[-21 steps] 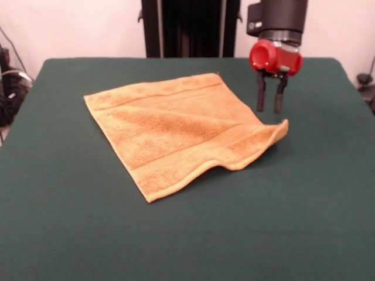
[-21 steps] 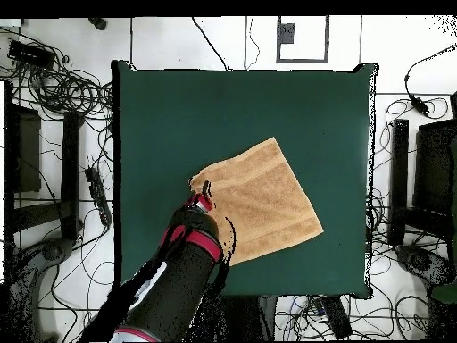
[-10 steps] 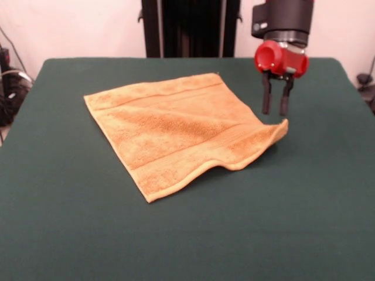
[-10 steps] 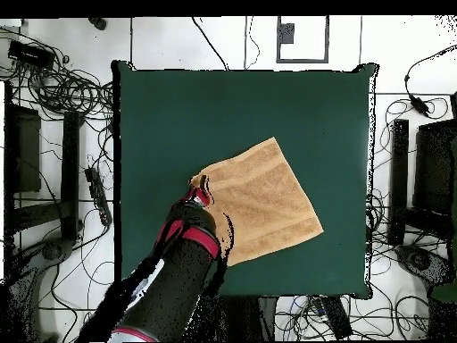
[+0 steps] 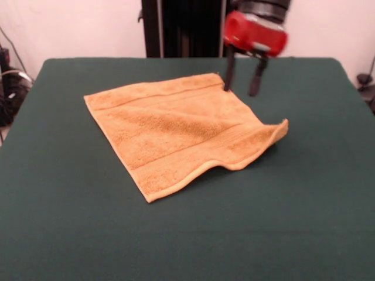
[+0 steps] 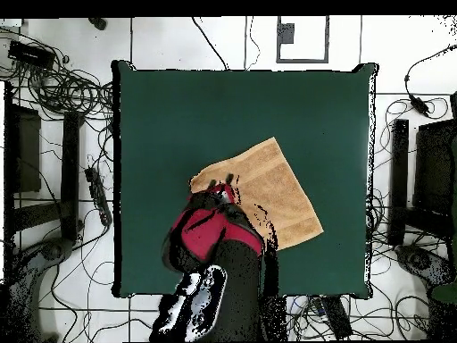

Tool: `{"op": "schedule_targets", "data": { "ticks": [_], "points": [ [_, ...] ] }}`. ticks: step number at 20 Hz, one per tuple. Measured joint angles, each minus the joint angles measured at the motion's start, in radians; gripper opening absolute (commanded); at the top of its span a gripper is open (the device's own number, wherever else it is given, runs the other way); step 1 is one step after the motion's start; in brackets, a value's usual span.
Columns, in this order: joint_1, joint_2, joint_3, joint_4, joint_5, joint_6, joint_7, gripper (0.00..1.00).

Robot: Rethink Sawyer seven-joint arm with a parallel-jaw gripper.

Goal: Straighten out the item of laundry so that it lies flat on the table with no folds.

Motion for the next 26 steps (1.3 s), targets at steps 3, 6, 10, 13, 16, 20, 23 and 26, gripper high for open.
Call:
{"op": "schedule_targets", "data": {
  "ticks": [3,6,10,13,16,20,23,26],
  "points": [
    [-0.167,-0.107,0.103,0.032,0.0,0.146,-0.006,1.0],
    [-0.244,-0.136,0.152,0.035,-0.001,0.206,-0.012,1.0],
    [-0.382,-0.162,0.249,0.035,-0.01,0.287,-0.031,1.0],
    [-0.437,-0.161,0.3,0.035,-0.034,0.29,-0.044,1.0],
    [-0.483,-0.16,0.358,0.037,-0.044,0.29,-0.046,1.0],
    [-0.561,-0.161,0.473,0.048,-0.066,0.284,-0.046,1.0],
    [-0.609,-0.16,0.543,0.062,-0.079,0.277,-0.046,1.0],
    [-0.699,-0.141,0.671,0.086,-0.115,0.263,-0.046,0.0]
  ]
}}
